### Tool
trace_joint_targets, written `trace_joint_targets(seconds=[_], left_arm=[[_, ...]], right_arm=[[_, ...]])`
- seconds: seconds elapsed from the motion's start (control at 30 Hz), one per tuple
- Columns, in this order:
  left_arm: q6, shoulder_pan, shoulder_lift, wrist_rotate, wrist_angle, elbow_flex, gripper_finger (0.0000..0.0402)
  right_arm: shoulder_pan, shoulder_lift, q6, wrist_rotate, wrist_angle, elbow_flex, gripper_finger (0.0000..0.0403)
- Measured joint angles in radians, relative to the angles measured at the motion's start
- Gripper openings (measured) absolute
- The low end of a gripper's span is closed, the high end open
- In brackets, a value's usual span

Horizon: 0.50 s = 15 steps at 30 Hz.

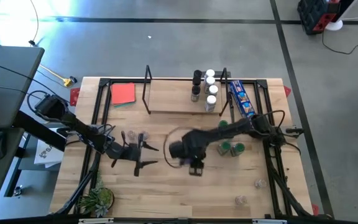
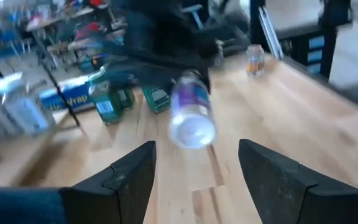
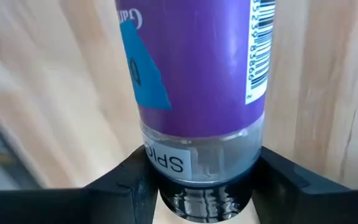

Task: Shelf spices
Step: Put the top black seasoning bottle on the shelf aligned with the other black seasoning bottles

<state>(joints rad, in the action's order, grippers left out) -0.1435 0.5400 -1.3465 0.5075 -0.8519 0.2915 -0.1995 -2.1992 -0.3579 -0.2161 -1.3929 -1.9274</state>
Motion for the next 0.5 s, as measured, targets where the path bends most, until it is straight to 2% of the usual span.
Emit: trace_joint_targets(seconds=[0.17,0.33,0.4,0.5], left_arm=[[-0.194,-0.003,-0.121,-0.019,0.000,0.076,0.0227],[-0.292,-0.024,-0.239,-0.022,-0.006,0.154,0.0227],[-0.323,-0.033,-0.272,0.011,-0.007,0.183,0.0227],[-0.346,-0.042,-0.298,0.130,-0.007,0.222,0.0227]], right_arm=[[0.071,0.001,-0.051,-0.047,0.032,-0.039,0.0186],[0.090,0.001,-0.029,-0.053,0.063,-0.029,0.0186],[0.090,0.000,-0.028,-0.054,0.078,-0.023,0.0186],[0.090,0.000,-0.028,-0.065,0.093,-0.022,0.0186]])
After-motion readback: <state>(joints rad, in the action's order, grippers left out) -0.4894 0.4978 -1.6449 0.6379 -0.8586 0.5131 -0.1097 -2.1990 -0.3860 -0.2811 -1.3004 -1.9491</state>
